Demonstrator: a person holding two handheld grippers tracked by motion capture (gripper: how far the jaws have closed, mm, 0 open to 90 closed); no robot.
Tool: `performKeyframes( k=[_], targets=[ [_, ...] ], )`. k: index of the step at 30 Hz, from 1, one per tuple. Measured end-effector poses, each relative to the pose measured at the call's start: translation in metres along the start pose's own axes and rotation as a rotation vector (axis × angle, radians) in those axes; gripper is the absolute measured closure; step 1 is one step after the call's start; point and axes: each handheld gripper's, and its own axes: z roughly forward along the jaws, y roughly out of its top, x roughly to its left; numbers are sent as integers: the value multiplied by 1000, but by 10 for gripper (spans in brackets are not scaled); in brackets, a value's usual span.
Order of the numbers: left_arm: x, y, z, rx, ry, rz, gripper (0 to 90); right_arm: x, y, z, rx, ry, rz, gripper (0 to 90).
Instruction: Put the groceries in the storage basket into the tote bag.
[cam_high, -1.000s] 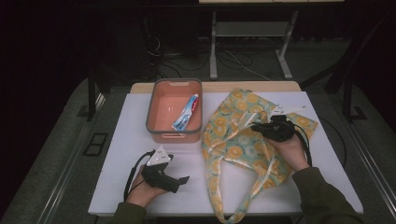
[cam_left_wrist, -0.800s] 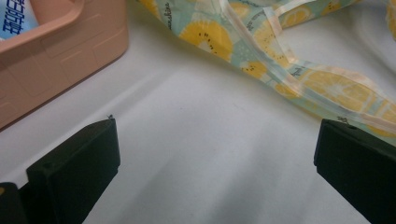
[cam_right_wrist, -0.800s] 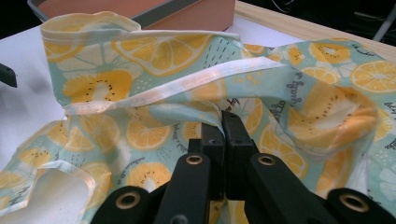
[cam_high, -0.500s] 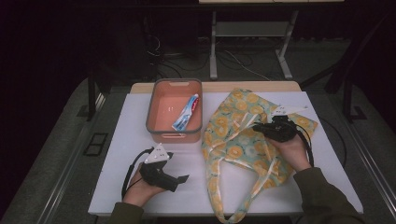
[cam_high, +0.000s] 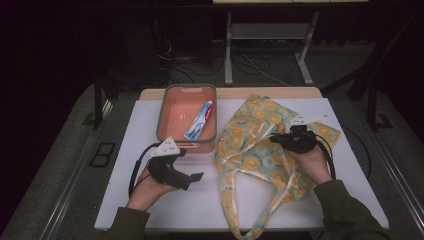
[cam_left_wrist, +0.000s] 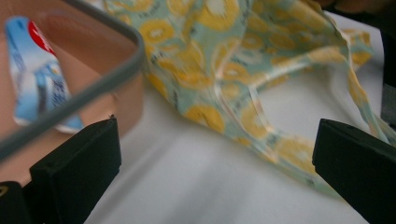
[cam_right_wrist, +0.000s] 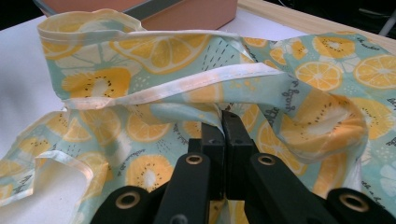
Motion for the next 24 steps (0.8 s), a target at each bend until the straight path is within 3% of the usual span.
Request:
performKeyframes(
  k=[6, 12, 24],
  targets=[
    [25, 30, 3, -38, 89, -25, 56, -1, -1, -1, -3, 0, -2, 887],
    [59, 53, 15, -45, 166, -71, 150, -1, -1, -1, -2, 0, -3, 887],
    [110, 75, 64, 10, 198, -106, 241, -1, -1, 0, -2, 6, -7, 887]
  ],
)
